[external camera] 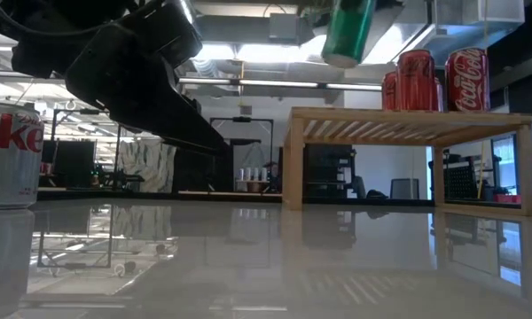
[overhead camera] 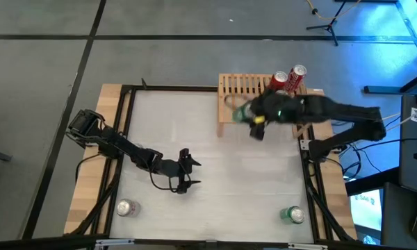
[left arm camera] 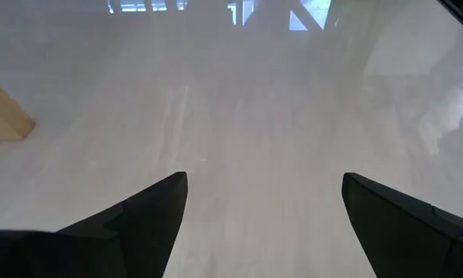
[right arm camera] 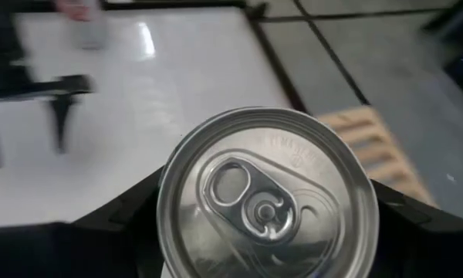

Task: Place canned beverage on shelf
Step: Put the top green soda can on the shelf

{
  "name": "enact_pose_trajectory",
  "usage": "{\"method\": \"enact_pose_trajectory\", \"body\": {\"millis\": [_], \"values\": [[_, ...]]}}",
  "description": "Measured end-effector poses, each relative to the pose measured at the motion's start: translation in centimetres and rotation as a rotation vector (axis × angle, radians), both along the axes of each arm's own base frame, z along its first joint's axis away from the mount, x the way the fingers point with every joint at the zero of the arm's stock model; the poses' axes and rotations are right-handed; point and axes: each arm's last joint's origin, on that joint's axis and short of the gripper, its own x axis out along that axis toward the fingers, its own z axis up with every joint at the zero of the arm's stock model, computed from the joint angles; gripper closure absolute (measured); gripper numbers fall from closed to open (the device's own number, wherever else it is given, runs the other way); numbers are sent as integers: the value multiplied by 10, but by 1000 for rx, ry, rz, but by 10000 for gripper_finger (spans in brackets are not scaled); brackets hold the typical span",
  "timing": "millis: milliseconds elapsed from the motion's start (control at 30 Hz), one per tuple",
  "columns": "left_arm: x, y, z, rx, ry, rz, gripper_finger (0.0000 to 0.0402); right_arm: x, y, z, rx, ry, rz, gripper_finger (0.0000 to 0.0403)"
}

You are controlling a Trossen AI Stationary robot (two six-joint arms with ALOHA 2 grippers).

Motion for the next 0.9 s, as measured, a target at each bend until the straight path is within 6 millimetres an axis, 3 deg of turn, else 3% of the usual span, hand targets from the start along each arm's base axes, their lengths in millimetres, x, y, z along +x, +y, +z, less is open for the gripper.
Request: {"method": "enact_pose_trajectory", "body": {"millis": [200,500,633,900], "values": [[0,0,0,2,1,-1,67,-13,-50,1,55,20,-65,115],[0,0,0,7,1,-4,67,-35,-106,-3,89,45,-190,115],[0,0,0,8,1,-5,67,-43,-123,-5,114,38,-241,115],[0,0,0,8,1,-5,67,-39,-142,-23,199,116,-246,115]]}}
